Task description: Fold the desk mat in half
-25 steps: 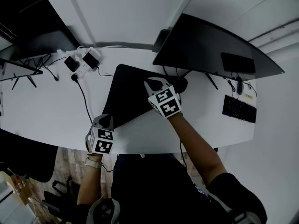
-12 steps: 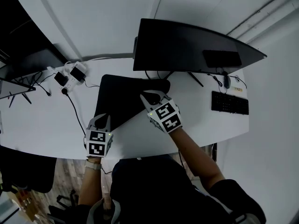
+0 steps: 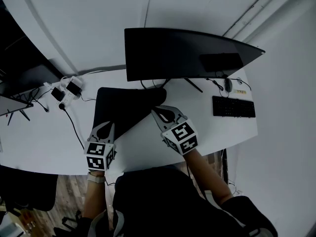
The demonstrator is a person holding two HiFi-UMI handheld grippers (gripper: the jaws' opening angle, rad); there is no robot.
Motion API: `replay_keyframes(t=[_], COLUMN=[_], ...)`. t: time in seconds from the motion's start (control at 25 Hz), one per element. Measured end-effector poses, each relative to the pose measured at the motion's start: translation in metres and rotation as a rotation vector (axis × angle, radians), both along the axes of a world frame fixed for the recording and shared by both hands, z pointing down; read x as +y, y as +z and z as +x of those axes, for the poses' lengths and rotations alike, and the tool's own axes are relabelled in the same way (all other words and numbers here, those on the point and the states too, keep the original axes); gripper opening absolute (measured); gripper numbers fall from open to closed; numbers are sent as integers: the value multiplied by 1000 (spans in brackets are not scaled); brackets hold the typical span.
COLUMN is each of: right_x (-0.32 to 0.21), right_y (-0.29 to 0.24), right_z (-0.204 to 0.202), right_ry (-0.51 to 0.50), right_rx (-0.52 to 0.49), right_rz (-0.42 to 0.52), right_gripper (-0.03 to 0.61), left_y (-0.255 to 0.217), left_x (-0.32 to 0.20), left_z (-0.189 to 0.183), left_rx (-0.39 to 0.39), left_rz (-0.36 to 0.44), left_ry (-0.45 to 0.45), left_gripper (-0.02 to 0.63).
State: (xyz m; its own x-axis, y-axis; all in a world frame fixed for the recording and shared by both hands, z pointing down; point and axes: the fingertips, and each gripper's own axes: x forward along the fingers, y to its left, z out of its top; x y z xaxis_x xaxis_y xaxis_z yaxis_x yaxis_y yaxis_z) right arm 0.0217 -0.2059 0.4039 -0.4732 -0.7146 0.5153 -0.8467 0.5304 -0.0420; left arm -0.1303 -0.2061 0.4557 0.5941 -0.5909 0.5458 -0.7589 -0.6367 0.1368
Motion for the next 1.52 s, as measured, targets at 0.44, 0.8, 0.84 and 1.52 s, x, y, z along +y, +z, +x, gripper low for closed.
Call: replay_keyframes(t=[0.44,0.8,0.84,1.52], right_x=[45,69,71,90], right_y=[-44,-60,-61,-52], right_z=[27,36,37,31], right_ry=[64,111,115,139], right_rx=[-18,-38,-37,-39], right_rz=[101,139,142,138], right_gripper=[21,21,21,21], left_y=[-45,-74,-75,-83], left_x=[6,21,24,46], left_z=[22,37,38,42], left_rx=[91,218,218,170], left_rz=[135,147,147,194], left_ry=[-13,42,49,116], left_gripper=[8,8,8,8])
